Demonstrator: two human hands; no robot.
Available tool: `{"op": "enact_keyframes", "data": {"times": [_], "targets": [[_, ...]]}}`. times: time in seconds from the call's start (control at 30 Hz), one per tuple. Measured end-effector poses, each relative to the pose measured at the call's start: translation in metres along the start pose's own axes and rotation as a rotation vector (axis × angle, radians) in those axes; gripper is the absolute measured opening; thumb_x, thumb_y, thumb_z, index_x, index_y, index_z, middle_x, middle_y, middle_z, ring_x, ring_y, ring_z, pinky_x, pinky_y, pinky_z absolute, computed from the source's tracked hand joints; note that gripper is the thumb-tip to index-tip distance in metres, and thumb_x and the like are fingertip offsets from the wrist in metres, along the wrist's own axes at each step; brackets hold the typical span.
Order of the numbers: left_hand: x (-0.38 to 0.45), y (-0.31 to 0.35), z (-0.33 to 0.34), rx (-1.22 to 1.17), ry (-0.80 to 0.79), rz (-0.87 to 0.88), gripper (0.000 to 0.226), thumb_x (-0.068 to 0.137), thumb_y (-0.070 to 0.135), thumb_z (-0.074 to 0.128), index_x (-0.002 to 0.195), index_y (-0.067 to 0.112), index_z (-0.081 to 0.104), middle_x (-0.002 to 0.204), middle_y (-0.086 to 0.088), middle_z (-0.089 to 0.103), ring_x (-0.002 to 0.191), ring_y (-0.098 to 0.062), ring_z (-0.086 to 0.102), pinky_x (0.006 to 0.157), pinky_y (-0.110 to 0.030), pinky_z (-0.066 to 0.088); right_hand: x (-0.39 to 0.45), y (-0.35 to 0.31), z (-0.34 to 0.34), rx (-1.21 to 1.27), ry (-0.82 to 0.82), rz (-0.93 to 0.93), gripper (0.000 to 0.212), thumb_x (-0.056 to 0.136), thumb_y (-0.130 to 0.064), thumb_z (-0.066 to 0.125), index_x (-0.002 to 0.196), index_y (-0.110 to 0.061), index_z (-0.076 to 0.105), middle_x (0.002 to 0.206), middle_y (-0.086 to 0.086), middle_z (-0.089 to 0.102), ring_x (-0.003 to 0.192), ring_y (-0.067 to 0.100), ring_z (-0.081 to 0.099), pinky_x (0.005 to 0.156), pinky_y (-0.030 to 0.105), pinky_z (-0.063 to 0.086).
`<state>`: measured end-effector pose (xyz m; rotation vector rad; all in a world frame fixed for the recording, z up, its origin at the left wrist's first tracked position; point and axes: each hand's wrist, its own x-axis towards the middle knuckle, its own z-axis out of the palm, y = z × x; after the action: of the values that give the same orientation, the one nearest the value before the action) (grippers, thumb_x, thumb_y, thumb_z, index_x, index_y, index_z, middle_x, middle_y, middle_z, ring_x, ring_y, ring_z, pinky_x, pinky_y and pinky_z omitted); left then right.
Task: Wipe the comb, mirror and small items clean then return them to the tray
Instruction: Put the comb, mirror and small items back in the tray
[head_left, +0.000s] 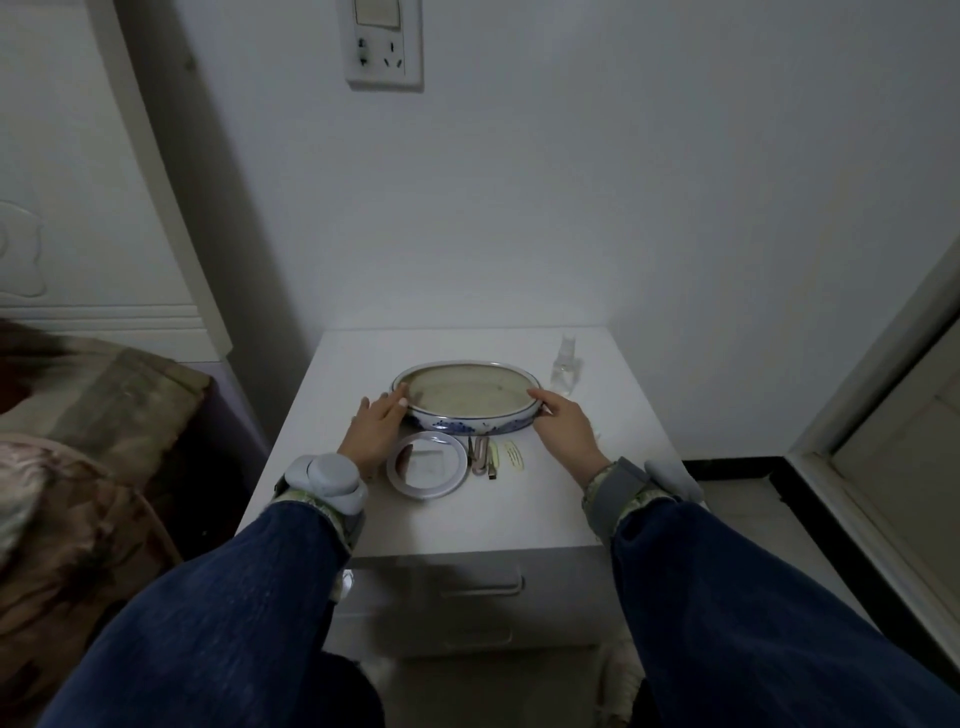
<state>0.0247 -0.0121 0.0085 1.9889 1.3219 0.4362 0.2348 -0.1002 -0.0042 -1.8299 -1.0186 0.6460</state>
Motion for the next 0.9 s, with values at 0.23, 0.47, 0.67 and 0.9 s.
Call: {"op": "enact_keyframes", "data": {"times": [0.23,0.47,0.67,0.9], "targets": [[-0.011,-0.022,-0.015,0.006,0.287,-0.223,0.045,0.092,0.037,0.054,0.122,0.003,0.048,0.112,-0.015,0.061,0.104,-0.032,0.057,0.085,-0.034,0.043,-0.010,0.013,-0.005,0.039,0.137,-0.018,0.039,0.089,0.009,0.041,0.124,-0.001,0.056,0.127,0.015,0.057,0.119,0.027,0.051,0.084,0.007,0.029],[-0.027,-0.019,-0.016,0.070,0.174,-0.251,0.027,0.077,0.025,0.059,0.058,0.006,0.061,0.061,-0.012,0.068,0.071,-0.027,0.067,0.072,-0.033,0.052,-0.010,0.014,-0.002,0.086,0.161,0.024,0.028,0.088,0.005,0.044,0.109,0.001,0.062,0.107,0.023,0.064,0.102,0.035,0.060,0.094,0.044,0.047],[-0.028,-0.020,-0.026,0.097,0.238,-0.288,0.033,0.081,0.037,0.061,0.069,0.007,0.067,0.069,-0.010,0.068,0.074,-0.027,0.065,0.070,-0.033,0.050,-0.007,0.013,-0.001,0.096,0.175,0.030,0.026,0.087,0.004,0.043,0.105,0.001,0.063,0.101,0.023,0.064,0.094,0.034,0.061,0.091,0.048,0.048],[-0.003,0.002,-0.027,0.067,0.370,0.054,0.022,0.081,0.027,0.063,0.069,0.009,0.058,0.078,-0.024,0.064,0.072,-0.028,0.056,0.069,-0.041,0.045,-0.003,0.010,0.001,0.087,0.185,0.025,0.024,0.090,-0.002,0.043,0.102,-0.002,0.063,0.102,0.018,0.065,0.096,0.033,0.061,0.089,0.046,0.049]]}}
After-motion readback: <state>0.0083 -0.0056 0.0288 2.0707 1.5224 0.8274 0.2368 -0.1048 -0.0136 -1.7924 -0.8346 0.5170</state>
